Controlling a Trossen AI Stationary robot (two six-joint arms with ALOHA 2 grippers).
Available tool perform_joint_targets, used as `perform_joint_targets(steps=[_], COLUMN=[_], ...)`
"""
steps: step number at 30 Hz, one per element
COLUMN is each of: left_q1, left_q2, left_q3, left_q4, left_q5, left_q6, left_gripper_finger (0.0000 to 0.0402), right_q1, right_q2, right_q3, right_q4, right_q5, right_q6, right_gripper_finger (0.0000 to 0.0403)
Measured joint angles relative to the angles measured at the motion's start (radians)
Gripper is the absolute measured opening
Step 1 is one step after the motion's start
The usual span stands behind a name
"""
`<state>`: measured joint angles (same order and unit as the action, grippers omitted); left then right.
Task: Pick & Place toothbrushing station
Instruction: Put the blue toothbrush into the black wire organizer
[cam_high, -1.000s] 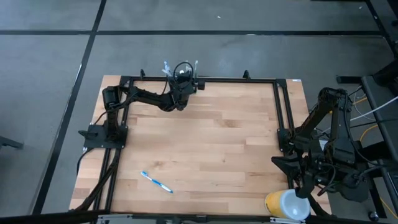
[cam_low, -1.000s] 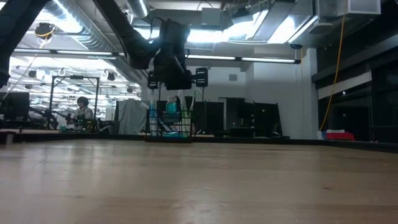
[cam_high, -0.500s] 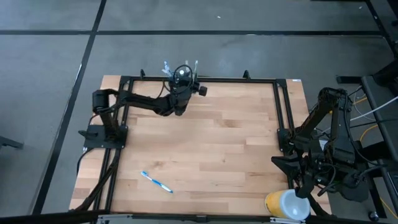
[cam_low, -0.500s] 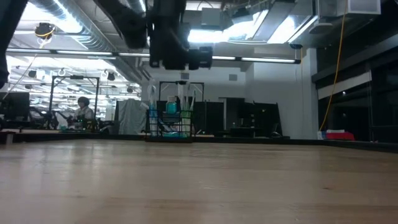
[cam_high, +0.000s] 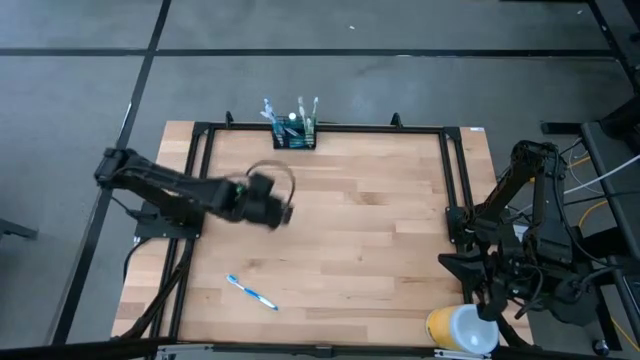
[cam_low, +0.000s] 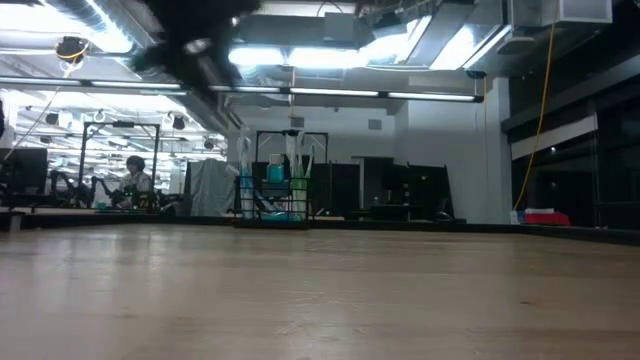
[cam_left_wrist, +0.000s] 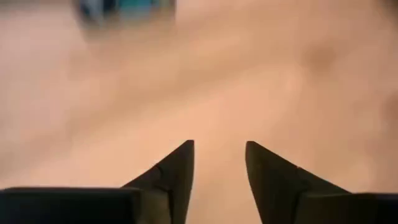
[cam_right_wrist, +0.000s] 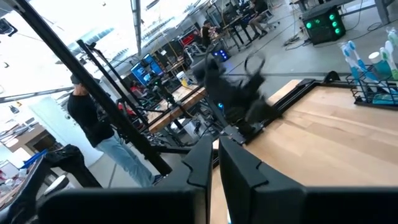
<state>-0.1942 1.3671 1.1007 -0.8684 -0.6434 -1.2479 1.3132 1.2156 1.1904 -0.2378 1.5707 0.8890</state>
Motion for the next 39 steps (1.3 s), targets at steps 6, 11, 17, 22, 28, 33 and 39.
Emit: perform_joint_targets(steps=[6, 11, 17, 22, 28, 33, 39], left_q1=[-0.266, -0.43, -0.452, -0.495, -0.56, -0.591, -0.632], left_q2=[0.029, 0.074, 0.129, 0.183, 0.2, 0.2, 0.2], left_q3=[0.0, 0.0, 0.0, 0.0, 0.0, 0.0, -0.064], left_q4=[-0.308, -0.285, -0.138, -0.139, -0.075, -0.22, -0.241], left_q5=[0.301, 0.505, 0.626, 0.695, 0.642, 0.552, 0.481], left_q6=[-0.59, -0.867, -0.862, -0.714, -0.047, 0.265, 0.414], left_gripper_finger=[0.0109, 0.0107, 0.0102, 0.0097, 0.0109, 0.0118, 0.0127], right_q1=[0.002, 0.002, 0.002, 0.003, 0.003, 0.003, -0.024], right_q2=[0.0, 0.006, 0.02, 0.036, 0.044, 0.044, 0.063], right_q3=[0.0, 0.0, 0.0, 0.0, 0.0, 0.0, 0.0], right_q4=[0.006, 0.014, 0.014, 0.021, 0.022, 0.022, 0.022], right_q5=[-0.025, -0.045, -0.045, -0.06, -0.061, -0.04, -0.003], right_q6=[0.025, 0.043, 0.042, 0.045, 0.045, 0.074, 0.091], right_gripper_finger=[0.0032, 0.0032, 0.0032, 0.0032, 0.0032, 0.0032, 0.0032])
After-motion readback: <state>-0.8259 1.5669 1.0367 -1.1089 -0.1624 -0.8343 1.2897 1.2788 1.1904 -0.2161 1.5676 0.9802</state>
